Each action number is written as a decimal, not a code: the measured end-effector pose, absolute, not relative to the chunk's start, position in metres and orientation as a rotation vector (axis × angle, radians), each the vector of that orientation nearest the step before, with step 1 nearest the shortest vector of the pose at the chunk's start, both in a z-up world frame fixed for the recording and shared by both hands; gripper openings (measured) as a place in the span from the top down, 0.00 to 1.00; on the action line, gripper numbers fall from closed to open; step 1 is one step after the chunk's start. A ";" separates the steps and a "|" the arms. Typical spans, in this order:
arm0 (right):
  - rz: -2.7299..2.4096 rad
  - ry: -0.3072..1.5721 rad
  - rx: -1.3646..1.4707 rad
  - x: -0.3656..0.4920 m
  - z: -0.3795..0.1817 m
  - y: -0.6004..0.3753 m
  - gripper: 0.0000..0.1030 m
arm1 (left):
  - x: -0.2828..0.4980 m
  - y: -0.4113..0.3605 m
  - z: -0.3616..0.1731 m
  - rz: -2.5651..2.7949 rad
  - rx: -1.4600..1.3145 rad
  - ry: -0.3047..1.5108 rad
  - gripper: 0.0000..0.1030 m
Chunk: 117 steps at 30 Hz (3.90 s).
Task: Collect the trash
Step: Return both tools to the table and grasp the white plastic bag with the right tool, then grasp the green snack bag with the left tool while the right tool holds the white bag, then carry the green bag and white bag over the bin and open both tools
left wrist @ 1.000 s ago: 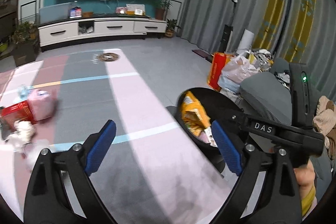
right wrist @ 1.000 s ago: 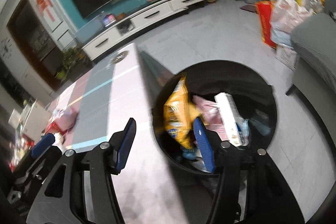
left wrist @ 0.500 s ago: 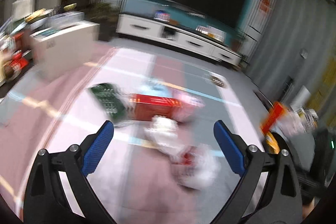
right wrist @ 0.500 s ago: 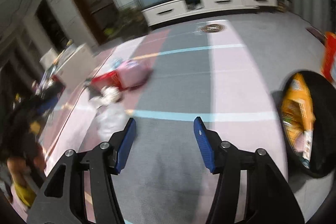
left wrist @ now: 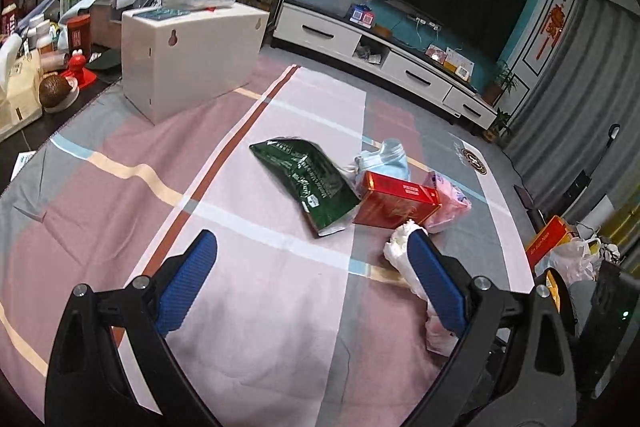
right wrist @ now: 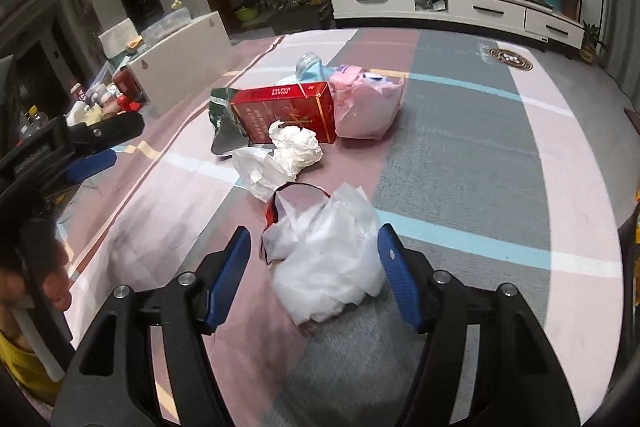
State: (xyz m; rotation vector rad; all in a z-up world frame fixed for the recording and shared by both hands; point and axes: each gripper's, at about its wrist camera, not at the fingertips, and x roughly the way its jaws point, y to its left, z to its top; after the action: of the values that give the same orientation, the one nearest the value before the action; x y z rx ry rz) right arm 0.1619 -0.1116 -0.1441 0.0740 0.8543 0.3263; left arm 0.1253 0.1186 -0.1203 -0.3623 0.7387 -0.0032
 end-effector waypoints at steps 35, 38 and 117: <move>0.282 0.812 0.279 0.160 -0.129 -0.162 0.83 | 0.241 0.126 -0.172 0.078 -0.560 0.978 0.76; 0.278 0.811 0.290 0.158 -0.128 -0.165 0.83 | 0.226 0.128 -0.169 0.085 -0.547 0.969 0.80; -0.406 0.645 0.730 0.005 -0.134 -0.499 0.80 | 0.098 -0.362 -0.138 -0.880 0.042 0.945 0.76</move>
State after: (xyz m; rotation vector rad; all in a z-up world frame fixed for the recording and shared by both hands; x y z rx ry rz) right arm 0.0052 -0.4990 -0.1342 0.7297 0.6452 -0.4061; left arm 0.0979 -0.3625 -0.1375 0.0422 0.9446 -0.8805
